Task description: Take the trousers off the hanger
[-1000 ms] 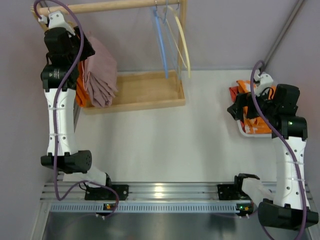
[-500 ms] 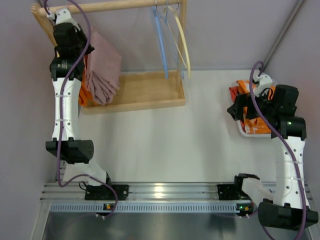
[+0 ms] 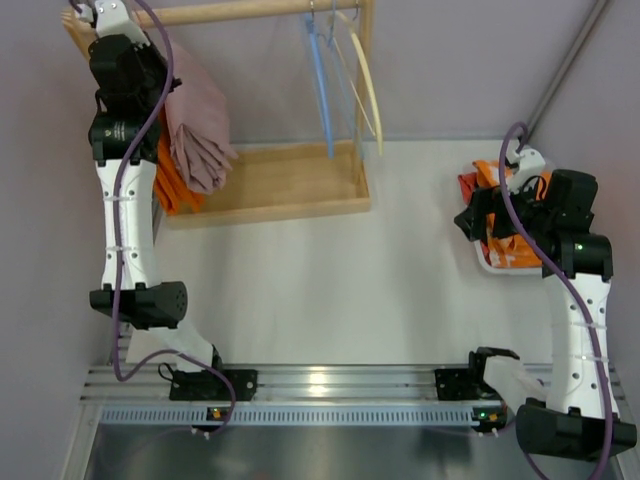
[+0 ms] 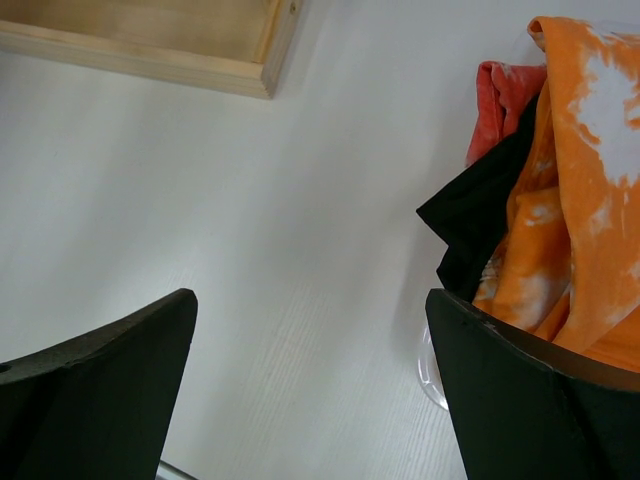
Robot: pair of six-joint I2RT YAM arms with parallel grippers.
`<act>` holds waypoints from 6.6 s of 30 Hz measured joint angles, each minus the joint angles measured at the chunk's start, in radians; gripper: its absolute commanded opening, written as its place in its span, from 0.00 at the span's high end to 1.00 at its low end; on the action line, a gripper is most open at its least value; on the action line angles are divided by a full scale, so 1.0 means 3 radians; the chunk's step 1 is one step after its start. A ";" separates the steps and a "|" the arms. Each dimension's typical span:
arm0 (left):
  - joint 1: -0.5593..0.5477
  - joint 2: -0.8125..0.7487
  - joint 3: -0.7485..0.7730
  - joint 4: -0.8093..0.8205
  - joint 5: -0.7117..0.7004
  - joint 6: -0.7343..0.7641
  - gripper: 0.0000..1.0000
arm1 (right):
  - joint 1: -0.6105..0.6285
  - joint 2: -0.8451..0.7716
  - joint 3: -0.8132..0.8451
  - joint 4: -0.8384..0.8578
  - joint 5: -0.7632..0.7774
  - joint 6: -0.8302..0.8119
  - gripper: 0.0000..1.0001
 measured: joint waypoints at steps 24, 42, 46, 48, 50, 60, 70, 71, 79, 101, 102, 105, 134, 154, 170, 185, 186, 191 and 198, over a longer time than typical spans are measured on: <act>-0.0022 -0.1949 -0.1881 0.0296 0.1063 -0.0392 1.00 | 0.0559 0.0070 0.0011 0.1064 -0.0481 0.0268 0.01; -0.0023 -0.2090 -0.2004 -0.0168 0.1408 -0.0721 1.00 | 0.3517 0.1064 0.0319 0.2763 0.0945 -0.0092 0.01; -0.0022 -0.2089 -0.2004 -0.0366 0.1410 -0.0757 1.00 | 0.3796 0.1314 0.0238 0.3117 0.1067 -0.0464 0.01; -0.0022 -0.2089 -0.2004 -0.0421 0.1413 -0.0772 1.00 | 0.3863 0.1359 0.0098 0.3310 0.1123 -0.0638 0.01; -0.0022 -0.2084 -0.2004 -0.0451 0.1419 -0.0783 1.00 | 0.3947 0.1417 -0.0004 0.3459 0.1167 -0.0778 0.01; -0.0022 -0.1909 -0.1938 -0.0538 0.1460 -0.0852 1.00 | 0.4340 0.1862 0.0048 0.4059 0.1227 -0.0697 0.01; -0.0022 -0.1841 -0.1773 -0.0540 0.1548 -0.0874 1.00 | 0.4392 0.2282 0.0291 0.4351 0.1504 -0.0779 0.13; -0.0022 -0.1841 -0.1764 -0.0542 0.1555 -0.0879 1.00 | 0.4378 0.2316 0.0296 0.4384 0.1558 -0.0805 0.15; -0.0022 -0.1836 -0.1712 -0.0548 0.1572 -0.0912 1.00 | 0.4325 0.2611 0.0477 0.4465 0.1968 -0.1054 0.19; -0.0022 -0.1746 -0.1635 -0.0540 0.1570 -0.0930 1.00 | 0.4198 0.2492 0.0711 0.4164 0.1464 -0.0819 0.01; -0.0022 -0.1746 -0.1629 -0.0540 0.1570 -0.0930 1.00 | 0.4201 0.2516 0.0748 0.4158 0.1486 -0.0819 0.01; -0.0022 -0.1746 -0.1601 -0.0543 0.1570 -0.0930 1.00 | 0.4176 0.2609 0.0842 0.4135 0.1560 -0.0823 0.01; -0.0022 -0.1666 -0.1537 -0.0553 0.1570 -0.0994 1.00 | 0.3988 0.2986 0.1146 0.3830 0.2000 -0.0973 0.09; -0.0019 -0.1665 -0.1536 -0.0558 0.1570 -0.1006 1.00 | 0.3999 0.3354 0.1671 0.3709 0.2183 -0.0843 0.40; 0.0000 -0.1670 -0.1558 -0.0523 0.1569 -0.1052 1.00 | 0.3929 0.3263 0.1746 0.3526 0.2182 -0.0680 1.00; 0.0000 -0.1799 -0.2064 -0.0355 0.1409 -0.0992 1.00 | 0.3812 0.2481 0.1747 0.3182 0.1910 -0.0456 1.00; 0.0000 -0.1816 -0.2106 -0.0343 0.1394 -0.0991 1.00 | 0.3811 0.2455 0.1747 0.3182 0.1905 -0.0453 1.00; 0.0000 -0.1921 -0.2341 -0.0348 0.1363 -0.0977 1.00 | 0.3786 0.2387 0.1750 0.3182 0.1900 -0.0434 1.00; 0.0000 -0.2018 -0.2560 -0.0346 0.1328 -0.0904 1.00 | 0.3694 0.2349 0.1823 0.3131 0.1896 -0.0376 1.00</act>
